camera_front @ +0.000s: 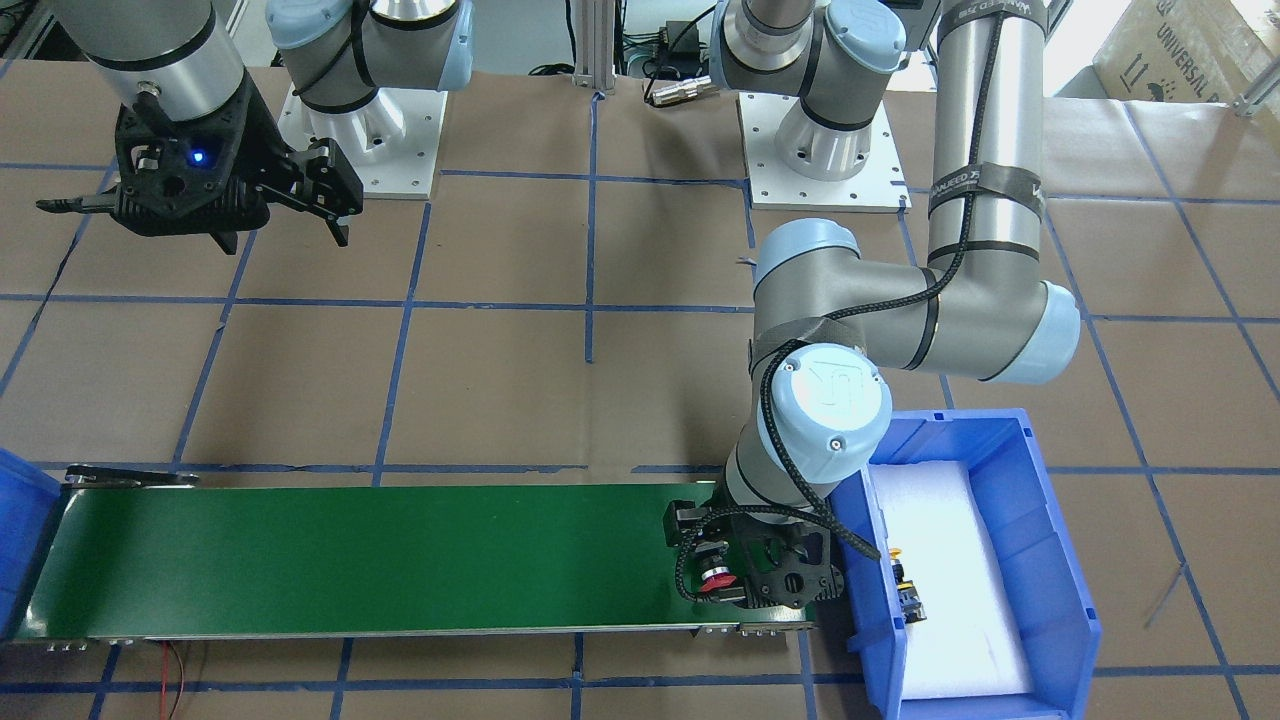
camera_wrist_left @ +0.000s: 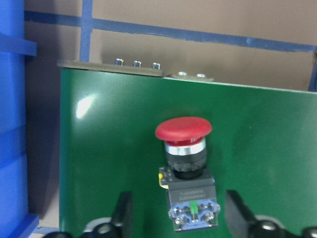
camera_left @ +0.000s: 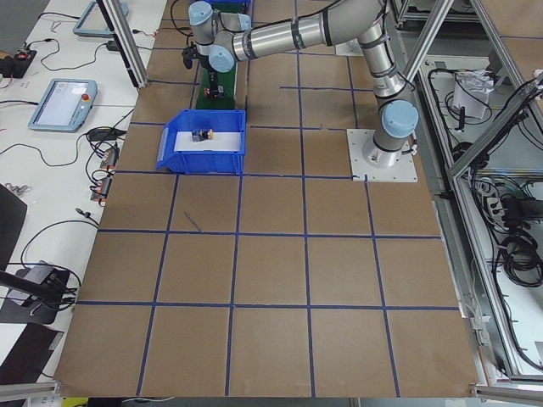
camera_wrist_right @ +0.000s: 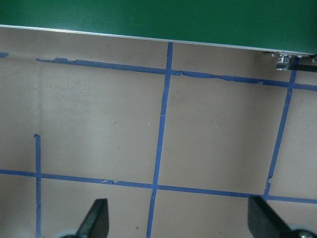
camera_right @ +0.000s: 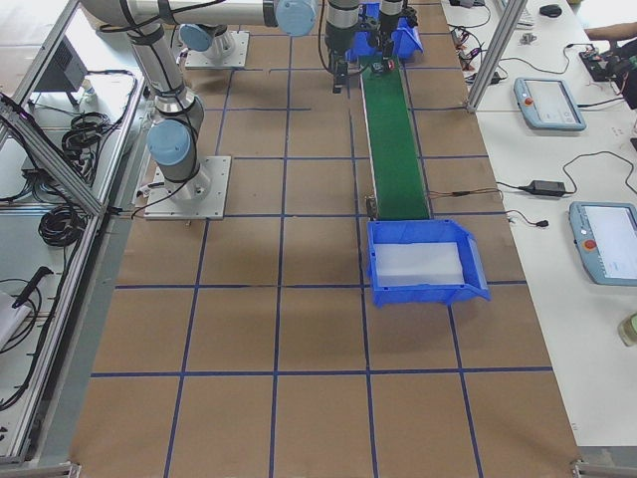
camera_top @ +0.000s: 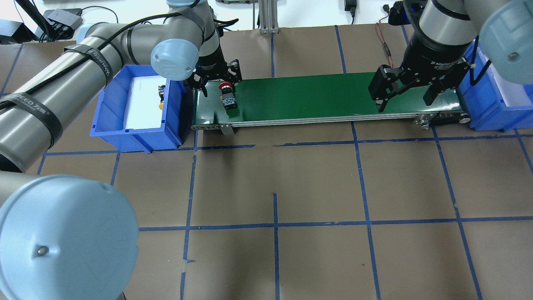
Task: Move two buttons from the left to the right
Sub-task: 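Release the red-capped button on the belt and lift the left gripper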
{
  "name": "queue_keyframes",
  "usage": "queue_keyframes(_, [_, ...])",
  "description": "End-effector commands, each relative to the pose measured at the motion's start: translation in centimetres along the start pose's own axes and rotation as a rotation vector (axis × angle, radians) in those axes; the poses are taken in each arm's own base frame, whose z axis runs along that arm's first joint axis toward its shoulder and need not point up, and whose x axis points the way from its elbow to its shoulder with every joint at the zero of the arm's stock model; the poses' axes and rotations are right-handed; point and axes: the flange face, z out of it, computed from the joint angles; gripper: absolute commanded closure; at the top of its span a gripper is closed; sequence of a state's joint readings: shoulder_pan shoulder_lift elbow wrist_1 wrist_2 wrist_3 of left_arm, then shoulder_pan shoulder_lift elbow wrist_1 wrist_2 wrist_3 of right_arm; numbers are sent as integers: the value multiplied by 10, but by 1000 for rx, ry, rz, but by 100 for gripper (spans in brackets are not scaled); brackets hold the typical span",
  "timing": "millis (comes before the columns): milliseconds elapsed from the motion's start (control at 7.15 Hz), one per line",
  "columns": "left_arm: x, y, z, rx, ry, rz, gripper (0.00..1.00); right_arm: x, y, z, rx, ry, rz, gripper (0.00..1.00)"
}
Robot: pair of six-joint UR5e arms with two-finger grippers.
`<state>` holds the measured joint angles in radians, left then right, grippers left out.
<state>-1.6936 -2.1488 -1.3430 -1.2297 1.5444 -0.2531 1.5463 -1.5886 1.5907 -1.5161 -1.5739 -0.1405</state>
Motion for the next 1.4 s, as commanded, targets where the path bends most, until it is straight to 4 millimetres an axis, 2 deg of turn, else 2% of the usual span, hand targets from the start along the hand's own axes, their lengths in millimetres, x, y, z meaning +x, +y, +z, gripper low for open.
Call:
queue_keyframes(0, [-43, -26, -31, 48, 21, 23, 0, 0, 0, 0, 2, 0, -1, 0])
queue_keyframes(140, [-78, -43, -54, 84, 22, 62, 0, 0, 0, 0, 2, 0, 1, 0])
queue_keyframes(420, [-134, -58, -73, 109, 39, 151, 0, 0, 0, 0, 0, 0, 1, 0])
queue_keyframes(700, [-187, -67, -71, 116, 61, 338, 0, 0, 0, 0, 0, 0, -1, 0])
queue_keyframes(840, [-200, -68, -69, 114, 56, 394, 0, 0, 0, 0, 0, 0, 1, 0])
queue_keyframes(980, [-204, -68, -66, 108, 47, 449, 0, 0, 0, 0, 0, 0, 1, 0])
queue_keyframes(1259, [-208, -68, -62, 99, 21, 700, 0, 0, 0, 0, 0, 0, 1, 0])
